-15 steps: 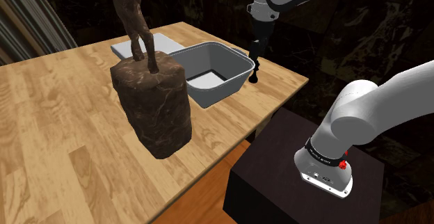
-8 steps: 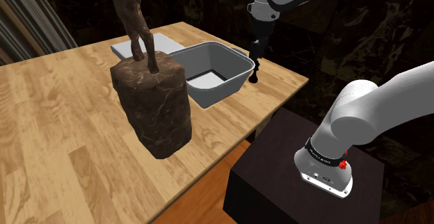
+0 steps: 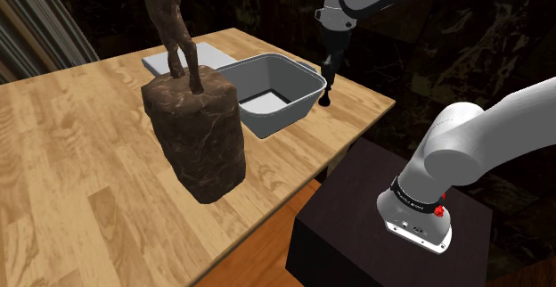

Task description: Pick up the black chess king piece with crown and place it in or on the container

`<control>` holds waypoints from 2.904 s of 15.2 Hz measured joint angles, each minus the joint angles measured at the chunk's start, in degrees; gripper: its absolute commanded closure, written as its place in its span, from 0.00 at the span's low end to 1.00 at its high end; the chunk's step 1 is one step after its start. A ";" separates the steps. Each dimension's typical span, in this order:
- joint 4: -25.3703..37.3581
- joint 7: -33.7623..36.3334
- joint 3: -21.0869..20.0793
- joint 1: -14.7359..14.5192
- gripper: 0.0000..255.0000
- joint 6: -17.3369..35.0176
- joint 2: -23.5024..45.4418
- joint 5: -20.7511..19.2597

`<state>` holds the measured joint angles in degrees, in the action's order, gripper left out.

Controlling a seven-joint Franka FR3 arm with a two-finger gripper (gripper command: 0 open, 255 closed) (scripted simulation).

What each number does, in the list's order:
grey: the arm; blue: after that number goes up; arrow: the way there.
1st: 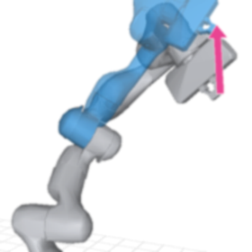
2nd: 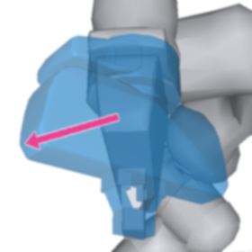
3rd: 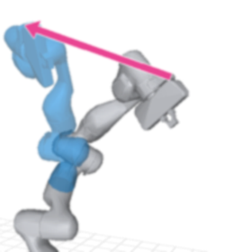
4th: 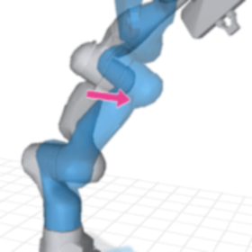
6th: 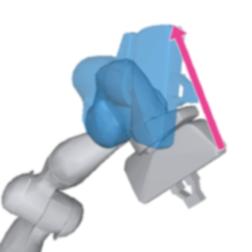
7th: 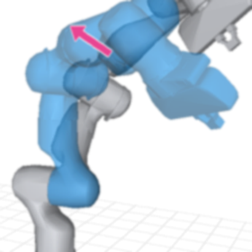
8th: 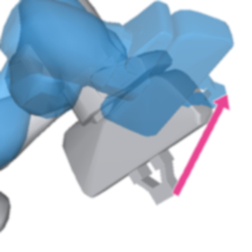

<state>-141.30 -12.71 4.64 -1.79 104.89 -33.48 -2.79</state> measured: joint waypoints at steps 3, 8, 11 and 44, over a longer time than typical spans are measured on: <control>2.08 -0.04 -0.05 -0.03 1.00 -2.14 0.18 0.06; 5.70 -0.09 -0.17 -0.07 1.00 -5.96 0.00 0.15; 8.09 -0.15 -0.21 -0.08 1.00 -8.28 0.08 0.20; 41.88 6.76 -5.84 -2.53 1.00 -28.82 13.39 3.47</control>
<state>-99.42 -5.95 -1.19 -4.32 76.06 -20.09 0.68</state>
